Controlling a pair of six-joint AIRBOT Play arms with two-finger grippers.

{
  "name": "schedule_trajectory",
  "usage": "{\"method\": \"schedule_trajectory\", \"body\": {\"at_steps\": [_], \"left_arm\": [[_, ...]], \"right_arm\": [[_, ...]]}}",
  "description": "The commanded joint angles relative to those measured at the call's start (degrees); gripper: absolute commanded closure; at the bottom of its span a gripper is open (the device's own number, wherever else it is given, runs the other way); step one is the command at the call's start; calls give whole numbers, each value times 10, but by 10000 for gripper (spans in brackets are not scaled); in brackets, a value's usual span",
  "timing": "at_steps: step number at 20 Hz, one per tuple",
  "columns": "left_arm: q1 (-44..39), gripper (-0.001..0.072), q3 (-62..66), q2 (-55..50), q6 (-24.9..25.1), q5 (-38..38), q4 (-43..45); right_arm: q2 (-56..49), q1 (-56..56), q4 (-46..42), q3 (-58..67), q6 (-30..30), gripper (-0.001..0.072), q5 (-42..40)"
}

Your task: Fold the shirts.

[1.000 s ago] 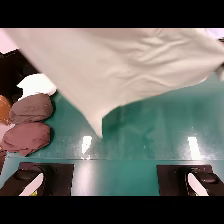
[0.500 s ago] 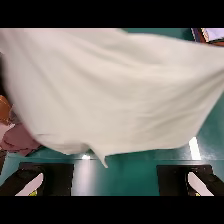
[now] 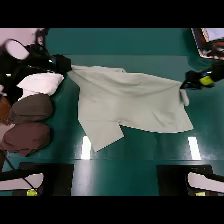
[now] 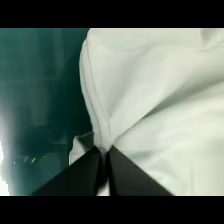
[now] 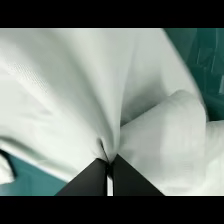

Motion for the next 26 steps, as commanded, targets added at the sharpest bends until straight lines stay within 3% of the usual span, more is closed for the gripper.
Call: {"method": "schedule_trajectory", "body": {"at_steps": [1, 2, 3, 5, 7, 9, 13, 16, 20, 23, 24, 26], "left_arm": [[0, 293, -11, -43, -2, 75, -2], [4, 219, -5, -43, -2, 64, -2], [10, 219, 4, -41, 0, 40, -2], [36, 218, 23, -31, 0, -50, -3], [62, 219, 6, -9, 20, -138, 0], [80, 219, -63, 25, 27, -170, 0], [74, 219, -244, 82, 31, -120, -44], [52, 220, -338, 82, 63, -66, -95], [-10, 219, -389, 81, 54, 14, -103], [-35, 220, -390, 78, 40, 22, -112], [-38, 253, -390, 78, 40, 22, -115], [-38, 632, -390, 79, 38, 14, -116]], "right_arm": [[-90, 5, 18, 43, -11, 584, -34], [-104, -1, 42, 65, -14, 382, -21], [-113, -8, 79, 84, -29, 351, -4], [-108, -25, 148, 89, -68, 352, 22], [-72, -40, 150, 49, -83, 351, 30], [-14, -61, 150, -31, -92, 351, 24], [93, -106, 152, -174, -97, 352, 5], [149, -126, 151, -232, -97, 353, -19], [185, -133, 151, -254, -97, 353, -20], [204, -133, 151, -254, -97, 353, -23], [208, -133, 150, -254, -97, 353, -23], [211, -134, 143, -254, -97, 352, -15]]}}
